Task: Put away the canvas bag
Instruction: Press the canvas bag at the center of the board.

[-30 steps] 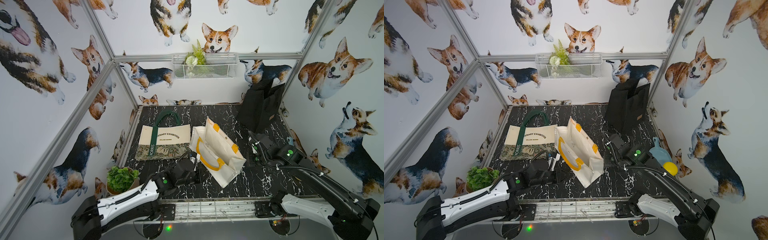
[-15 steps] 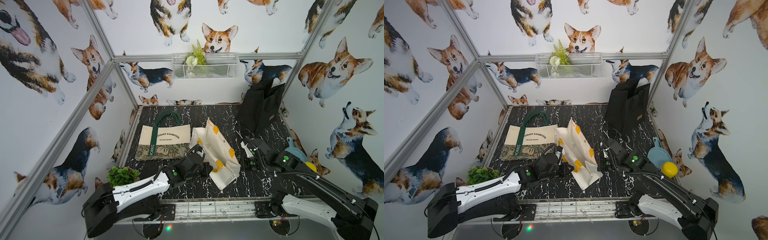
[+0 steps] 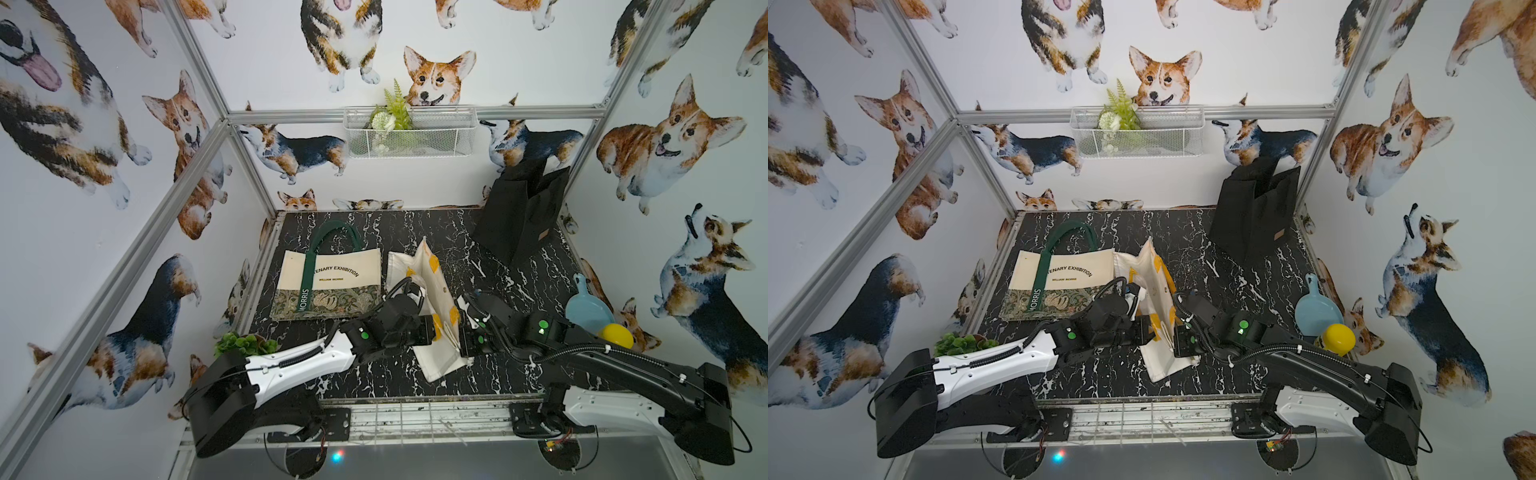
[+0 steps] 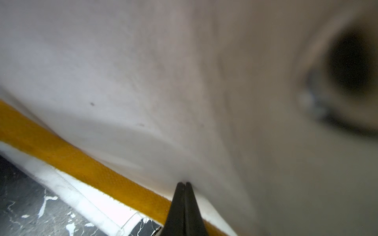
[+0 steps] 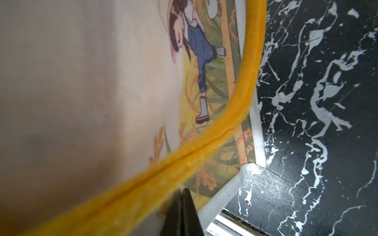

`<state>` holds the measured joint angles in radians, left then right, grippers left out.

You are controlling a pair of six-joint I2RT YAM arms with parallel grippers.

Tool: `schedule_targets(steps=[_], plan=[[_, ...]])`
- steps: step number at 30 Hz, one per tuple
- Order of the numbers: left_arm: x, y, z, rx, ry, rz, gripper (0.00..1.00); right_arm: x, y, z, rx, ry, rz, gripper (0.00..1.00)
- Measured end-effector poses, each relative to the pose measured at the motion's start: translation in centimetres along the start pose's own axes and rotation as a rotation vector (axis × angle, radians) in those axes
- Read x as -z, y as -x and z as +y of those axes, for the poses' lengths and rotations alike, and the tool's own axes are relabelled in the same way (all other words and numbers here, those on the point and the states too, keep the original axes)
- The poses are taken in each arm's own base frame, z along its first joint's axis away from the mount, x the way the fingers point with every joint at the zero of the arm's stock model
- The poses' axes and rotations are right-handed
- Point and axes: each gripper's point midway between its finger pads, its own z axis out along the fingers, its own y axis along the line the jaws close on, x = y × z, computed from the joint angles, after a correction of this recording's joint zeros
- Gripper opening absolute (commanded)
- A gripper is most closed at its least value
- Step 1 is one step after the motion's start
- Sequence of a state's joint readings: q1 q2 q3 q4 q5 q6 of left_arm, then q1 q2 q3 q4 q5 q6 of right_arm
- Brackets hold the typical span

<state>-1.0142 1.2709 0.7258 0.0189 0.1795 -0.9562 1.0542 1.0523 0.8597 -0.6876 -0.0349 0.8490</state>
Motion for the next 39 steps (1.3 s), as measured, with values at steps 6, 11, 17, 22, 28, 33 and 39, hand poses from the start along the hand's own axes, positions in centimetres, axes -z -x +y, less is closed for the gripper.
schedule_targets(steps=[6,11,17,22,28,33,39], plan=[[-1.6,-0.1,-1.2,-0.001,-0.029,0.029,0.00,0.9,0.5,-0.1,-0.014,-0.002,-0.045,0.00],[-2.7,-0.2,-2.6,-0.004,-0.064,0.049,0.00,2.3,0.8,0.0,-0.019,0.004,-0.078,0.00],[-4.0,-0.2,-4.5,-0.018,-0.092,0.064,0.00,2.7,0.1,-0.3,-0.011,-0.015,-0.073,0.00],[-4.1,0.2,-5.8,-0.028,-0.130,0.054,0.00,2.3,-0.8,0.1,0.001,-0.016,-0.043,0.00],[-2.9,0.5,-6.5,-0.059,-0.141,0.040,0.00,2.4,-0.8,0.1,-0.004,-0.009,-0.050,0.00],[-1.3,0.9,-5.7,-0.080,-0.100,0.024,0.19,2.5,-0.7,0.1,-0.006,-0.013,-0.062,0.00],[1.9,2.2,-2.0,-0.066,0.007,-0.033,0.66,2.6,-0.5,0.2,-0.008,-0.008,-0.073,0.00]])
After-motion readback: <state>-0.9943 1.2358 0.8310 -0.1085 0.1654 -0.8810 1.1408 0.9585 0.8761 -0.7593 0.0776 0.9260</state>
